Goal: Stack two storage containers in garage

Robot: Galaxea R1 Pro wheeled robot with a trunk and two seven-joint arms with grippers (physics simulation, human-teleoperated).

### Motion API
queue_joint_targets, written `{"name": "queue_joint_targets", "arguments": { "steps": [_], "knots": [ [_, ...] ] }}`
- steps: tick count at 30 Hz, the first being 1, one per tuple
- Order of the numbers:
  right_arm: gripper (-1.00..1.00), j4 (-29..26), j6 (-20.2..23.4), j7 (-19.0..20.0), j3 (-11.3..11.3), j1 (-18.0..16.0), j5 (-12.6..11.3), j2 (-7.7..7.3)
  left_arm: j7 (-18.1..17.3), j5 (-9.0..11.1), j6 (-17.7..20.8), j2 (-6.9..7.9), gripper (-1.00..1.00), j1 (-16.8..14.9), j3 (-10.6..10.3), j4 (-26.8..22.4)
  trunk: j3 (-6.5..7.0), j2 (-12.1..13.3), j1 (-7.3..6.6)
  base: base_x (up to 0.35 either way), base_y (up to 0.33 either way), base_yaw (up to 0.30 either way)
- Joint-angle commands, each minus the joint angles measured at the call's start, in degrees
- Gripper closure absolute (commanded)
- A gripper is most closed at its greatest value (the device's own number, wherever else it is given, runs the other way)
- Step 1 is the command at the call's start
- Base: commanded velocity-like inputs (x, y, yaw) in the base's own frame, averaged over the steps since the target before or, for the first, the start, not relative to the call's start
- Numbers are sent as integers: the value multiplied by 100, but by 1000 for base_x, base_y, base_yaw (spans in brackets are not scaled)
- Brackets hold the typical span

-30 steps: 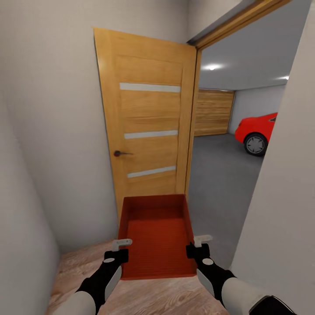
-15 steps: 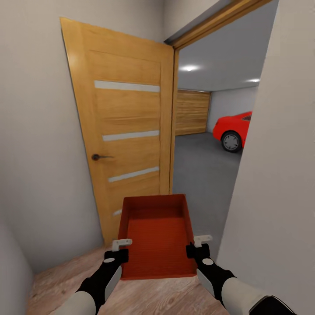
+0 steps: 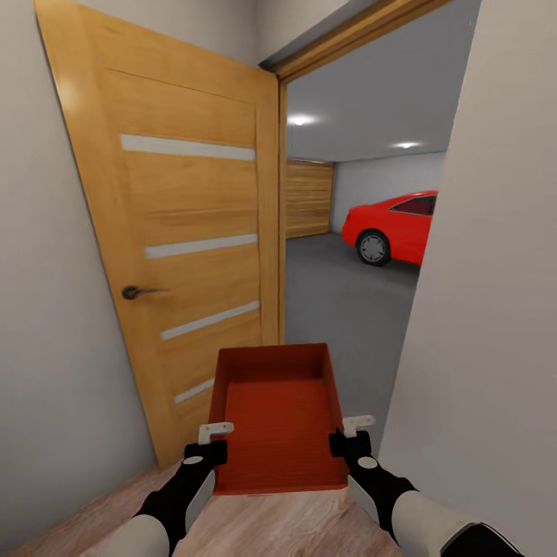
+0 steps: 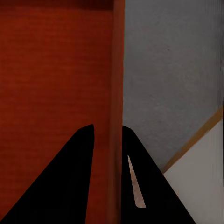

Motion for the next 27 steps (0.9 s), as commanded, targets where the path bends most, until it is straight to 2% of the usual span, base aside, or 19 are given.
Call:
{"name": "queue_joint_targets", "arguments": {
  "steps": [1,8,16,27],
  "knots": [
    [100,1,5,16,-240,-7,-268,4,359,-85,-34,144,100,-1,150,-35,-8,-5,3,247,248,-290],
    [100,3,5,16,-240,-7,-268,4,359,-86,-34,144,100,-1,150,-35,-8,-5,3,247,248,-273],
    [100,3,5,15,-240,-7,-268,4,359,-86,-34,144,100,-1,150,-35,-8,-5,3,248,248,-96],
    [100,5,5,16,-240,-7,-268,4,359,-86,-34,144,100,-1,150,-35,-8,-5,3,248,248,-277]
  ]
}}
